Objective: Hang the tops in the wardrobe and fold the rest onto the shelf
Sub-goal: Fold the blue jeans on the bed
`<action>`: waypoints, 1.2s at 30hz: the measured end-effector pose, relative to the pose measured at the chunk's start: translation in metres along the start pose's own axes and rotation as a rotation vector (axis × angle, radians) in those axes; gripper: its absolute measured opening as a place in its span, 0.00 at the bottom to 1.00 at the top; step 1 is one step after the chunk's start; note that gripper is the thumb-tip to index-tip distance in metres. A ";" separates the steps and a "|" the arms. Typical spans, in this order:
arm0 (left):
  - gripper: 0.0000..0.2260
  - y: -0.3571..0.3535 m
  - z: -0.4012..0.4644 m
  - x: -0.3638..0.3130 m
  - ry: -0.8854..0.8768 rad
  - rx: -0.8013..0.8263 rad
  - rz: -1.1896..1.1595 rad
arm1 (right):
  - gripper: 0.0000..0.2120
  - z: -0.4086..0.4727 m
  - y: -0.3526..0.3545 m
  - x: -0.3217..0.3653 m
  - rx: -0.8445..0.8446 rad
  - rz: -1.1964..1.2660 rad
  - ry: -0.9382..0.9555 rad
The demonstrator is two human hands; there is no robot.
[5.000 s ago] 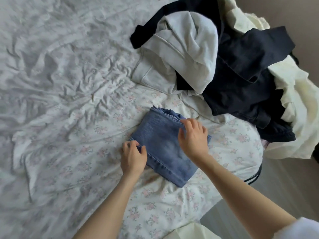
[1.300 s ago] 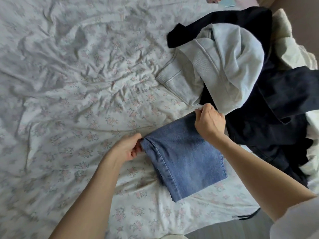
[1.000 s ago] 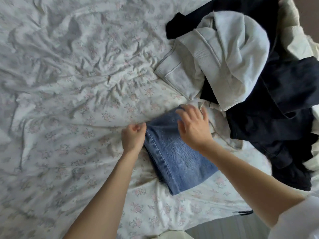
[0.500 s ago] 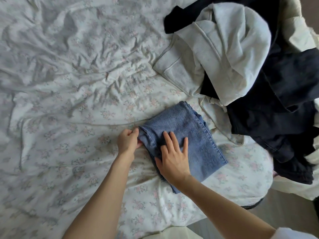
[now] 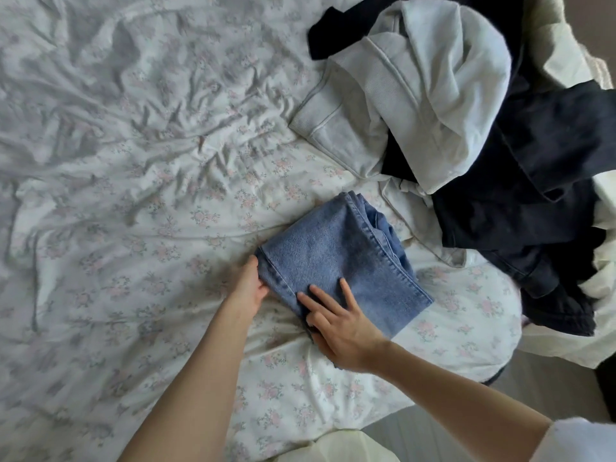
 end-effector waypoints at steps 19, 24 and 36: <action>0.37 -0.009 -0.015 0.092 -0.793 -0.169 1.268 | 0.36 -0.014 -0.002 -0.105 0.113 0.146 -0.843; 0.36 -0.024 -0.041 0.095 -0.749 -0.186 0.820 | 0.46 -0.024 0.012 -0.114 0.025 0.388 -0.922; 0.43 -0.061 -0.033 0.102 -0.619 -0.266 0.674 | 0.45 0.003 0.015 -0.122 -0.061 0.381 -0.650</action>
Point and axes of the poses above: each hand's wrist, its own z-axis towards the middle knuckle, its own y-axis out of the back of the hand, x = y × z, the point moved 1 cm from there along z, towards the middle knuckle, and after that the axes turned 1 degree about -x, right-handed, at the moved point
